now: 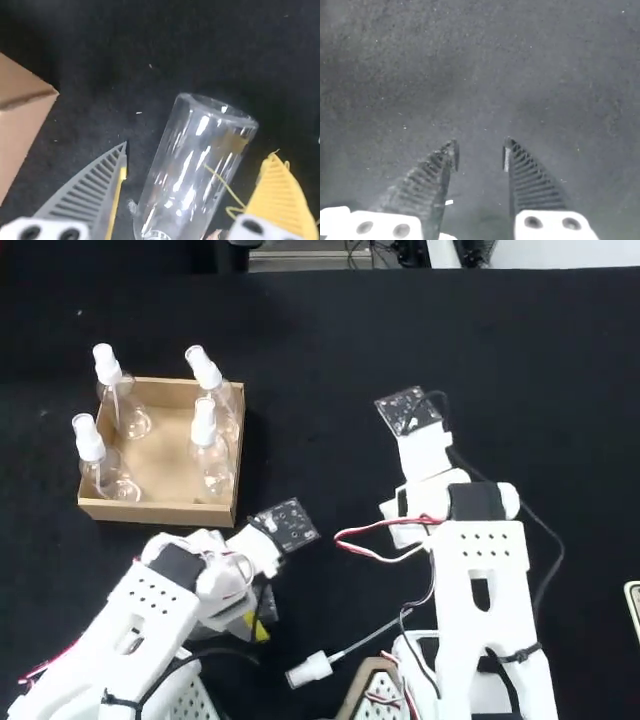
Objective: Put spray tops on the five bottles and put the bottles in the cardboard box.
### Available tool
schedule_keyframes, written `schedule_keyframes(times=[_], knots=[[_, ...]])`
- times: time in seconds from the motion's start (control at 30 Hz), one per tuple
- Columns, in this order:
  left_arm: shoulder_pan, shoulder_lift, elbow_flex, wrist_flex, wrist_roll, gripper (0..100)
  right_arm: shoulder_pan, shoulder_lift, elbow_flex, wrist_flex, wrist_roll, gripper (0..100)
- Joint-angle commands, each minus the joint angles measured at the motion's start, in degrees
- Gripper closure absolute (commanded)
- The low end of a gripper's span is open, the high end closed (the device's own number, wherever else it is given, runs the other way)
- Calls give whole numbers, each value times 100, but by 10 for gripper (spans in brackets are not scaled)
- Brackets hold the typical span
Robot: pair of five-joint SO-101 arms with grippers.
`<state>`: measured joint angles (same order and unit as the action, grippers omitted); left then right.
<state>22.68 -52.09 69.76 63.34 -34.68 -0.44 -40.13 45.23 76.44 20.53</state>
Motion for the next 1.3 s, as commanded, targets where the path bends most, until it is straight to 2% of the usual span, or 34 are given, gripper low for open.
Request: schedule_keyframes(times=[0.0, 0.1, 0.2, 0.33, 0.43, 0.6, 0.73, 0.8, 1.0, 1.27], knots=[[101, 9, -532, -88, 123, 618, 255, -189, -303, 35, 44, 871], [-66, -35, -769, 123, 105, 618, 404, -189, -312, 35, 53, 871], [-505, 9, -1244, 941, -62, 615, 484, -189, -295, 44, 53, 871], [-945, 18, -1182, 1618, -1389, 615, 475, -189, -295, 44, 53, 871], [-1033, 18, -699, 1336, -1837, 617, 457, -189, -312, 44, 53, 871], [-998, 9, 4, 246, -1591, 617, 501, -189, -295, 53, 53, 871], [-760, -44, 31, 114, -1213, 619, 554, -189, -286, 123, 53, 871], [-479, -35, 75, 123, -958, 653, 730, -189, -330, 176, 44, 871], [505, -44, 40, 0, -176, 963, 1969, -180, -567, 132, 44, 871], [848, 35, -1341, -457, 677, 945, 3279, -145, -725, -35, 53, 871]])
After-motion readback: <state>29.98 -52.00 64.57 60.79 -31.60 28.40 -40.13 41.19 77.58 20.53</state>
